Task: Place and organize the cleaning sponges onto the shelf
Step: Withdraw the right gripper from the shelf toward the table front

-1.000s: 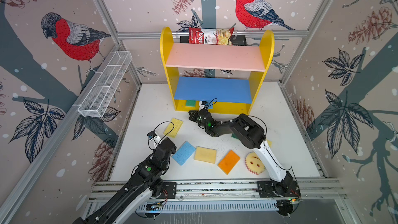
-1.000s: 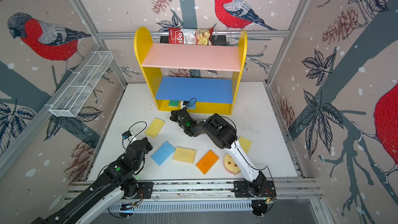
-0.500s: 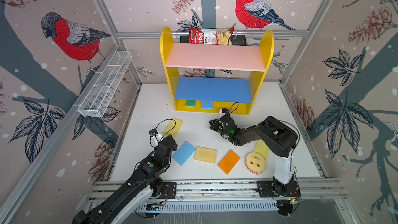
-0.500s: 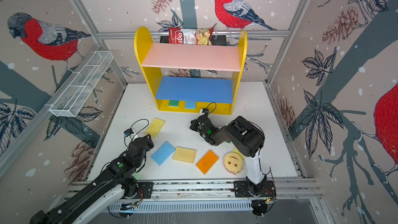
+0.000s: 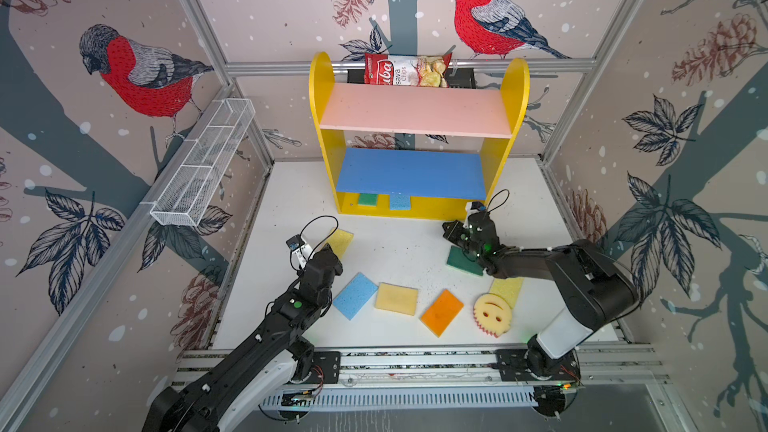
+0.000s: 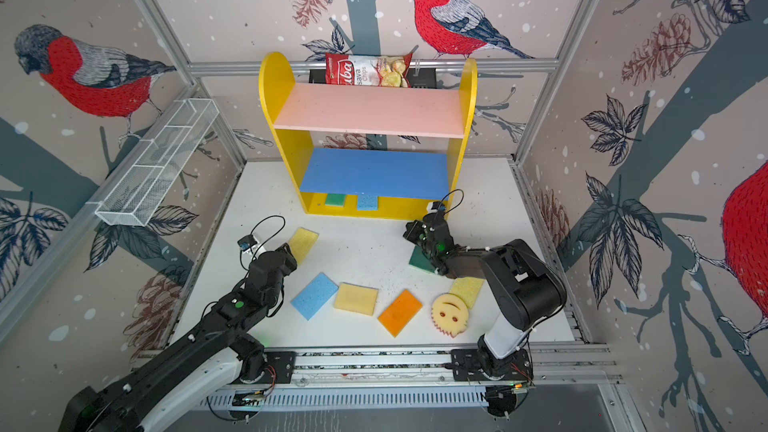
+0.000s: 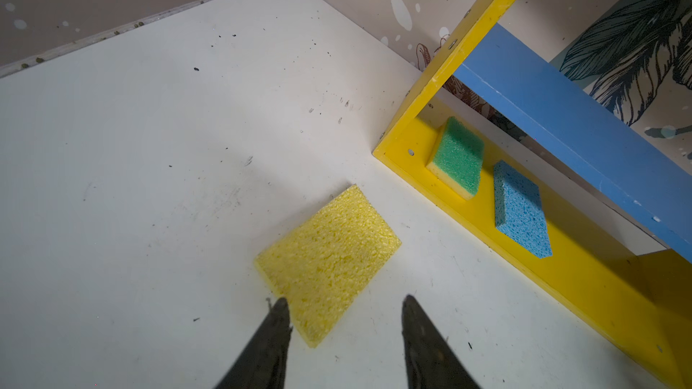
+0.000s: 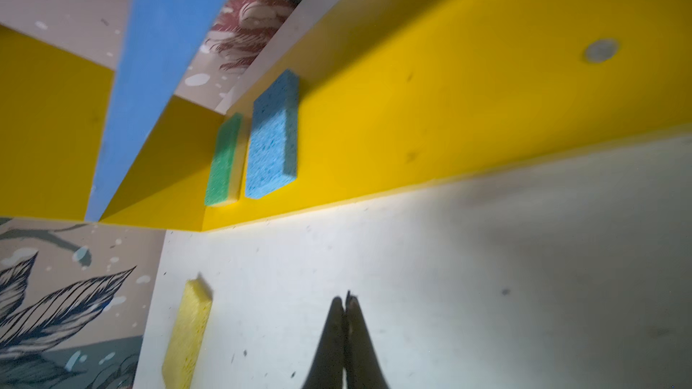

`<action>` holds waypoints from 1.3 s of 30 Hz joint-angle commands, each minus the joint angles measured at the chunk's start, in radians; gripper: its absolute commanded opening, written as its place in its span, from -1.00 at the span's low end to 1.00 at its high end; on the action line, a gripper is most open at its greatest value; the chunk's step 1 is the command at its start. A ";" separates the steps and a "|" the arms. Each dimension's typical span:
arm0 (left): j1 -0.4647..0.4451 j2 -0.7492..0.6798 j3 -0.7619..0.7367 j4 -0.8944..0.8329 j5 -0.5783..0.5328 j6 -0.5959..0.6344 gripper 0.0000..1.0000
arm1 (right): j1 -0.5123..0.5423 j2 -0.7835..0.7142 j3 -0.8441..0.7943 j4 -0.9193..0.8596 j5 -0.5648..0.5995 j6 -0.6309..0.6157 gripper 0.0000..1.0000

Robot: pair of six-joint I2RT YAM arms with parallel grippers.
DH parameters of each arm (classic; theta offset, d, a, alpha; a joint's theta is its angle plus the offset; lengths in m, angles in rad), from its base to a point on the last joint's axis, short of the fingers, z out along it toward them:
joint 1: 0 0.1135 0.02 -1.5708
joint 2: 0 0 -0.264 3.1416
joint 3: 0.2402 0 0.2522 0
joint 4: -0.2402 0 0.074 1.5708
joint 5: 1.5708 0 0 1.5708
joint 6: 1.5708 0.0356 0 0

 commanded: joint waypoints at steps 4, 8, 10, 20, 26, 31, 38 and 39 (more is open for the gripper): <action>0.012 0.077 0.043 0.108 0.023 0.034 0.36 | -0.131 0.038 0.049 -0.046 -0.075 -0.066 -0.87; 0.028 0.133 0.077 0.133 0.043 0.049 0.40 | -0.181 0.080 0.090 -0.027 -0.082 -0.071 -0.84; 0.030 0.158 0.094 0.141 0.056 0.053 0.40 | -0.209 0.096 0.101 -0.011 -0.082 -0.066 -0.83; 0.032 0.221 0.101 0.168 0.075 0.057 0.38 | -0.314 0.111 0.120 0.012 -0.117 -0.050 -0.80; 0.032 0.232 0.074 0.207 0.085 0.031 0.21 | -0.194 0.070 0.049 0.011 -0.049 -0.074 -0.76; 0.039 0.234 0.058 0.158 0.101 0.008 0.26 | -0.095 -0.005 -0.010 -0.052 0.005 -0.146 -0.57; 0.249 0.214 0.001 0.082 0.255 -0.004 0.45 | 0.079 -0.158 -0.035 -0.179 0.187 -0.298 -0.13; 0.281 0.214 -0.008 0.092 0.285 0.004 0.42 | 0.094 -0.165 -0.035 -0.179 0.188 -0.307 -0.09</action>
